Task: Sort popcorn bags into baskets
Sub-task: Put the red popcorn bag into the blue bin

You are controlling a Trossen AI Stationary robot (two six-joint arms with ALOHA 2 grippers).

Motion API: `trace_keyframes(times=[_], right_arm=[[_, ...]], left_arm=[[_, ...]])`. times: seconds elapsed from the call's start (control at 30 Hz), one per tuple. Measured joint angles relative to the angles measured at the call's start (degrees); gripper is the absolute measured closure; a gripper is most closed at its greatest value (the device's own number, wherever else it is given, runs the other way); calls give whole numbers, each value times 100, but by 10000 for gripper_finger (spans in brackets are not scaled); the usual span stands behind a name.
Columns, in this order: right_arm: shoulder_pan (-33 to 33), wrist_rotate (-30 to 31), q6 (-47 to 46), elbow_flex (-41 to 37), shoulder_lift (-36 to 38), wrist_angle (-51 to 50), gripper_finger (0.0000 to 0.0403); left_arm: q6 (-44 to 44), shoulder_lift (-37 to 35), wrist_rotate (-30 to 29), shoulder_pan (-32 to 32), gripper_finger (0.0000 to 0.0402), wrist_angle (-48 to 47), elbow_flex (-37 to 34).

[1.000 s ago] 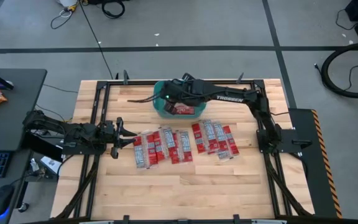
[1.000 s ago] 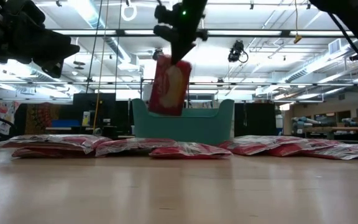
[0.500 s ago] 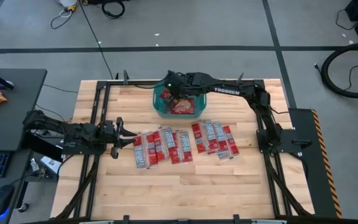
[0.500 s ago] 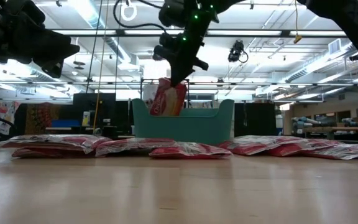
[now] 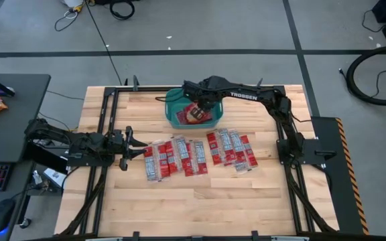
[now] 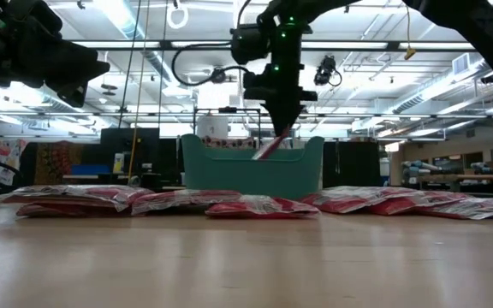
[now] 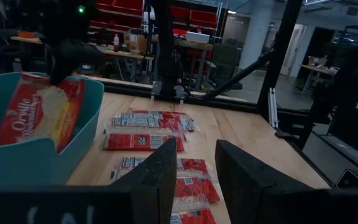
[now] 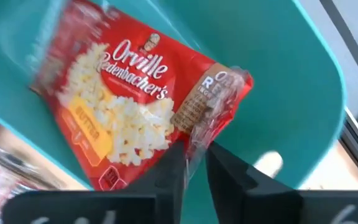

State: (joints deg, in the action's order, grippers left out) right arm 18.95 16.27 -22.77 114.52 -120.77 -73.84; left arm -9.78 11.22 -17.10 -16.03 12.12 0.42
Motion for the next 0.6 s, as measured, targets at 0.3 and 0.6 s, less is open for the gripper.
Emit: trace_keyframes(times=[0.3,0.6], right_arm=[[-6,-2,-360,142,0,-564,257],[-659,703,-66,672,50,-372,255]], left_arm=[[1,0,-1,-2,285,0,-1],[2,1,-1,-2,285,0,-2]])
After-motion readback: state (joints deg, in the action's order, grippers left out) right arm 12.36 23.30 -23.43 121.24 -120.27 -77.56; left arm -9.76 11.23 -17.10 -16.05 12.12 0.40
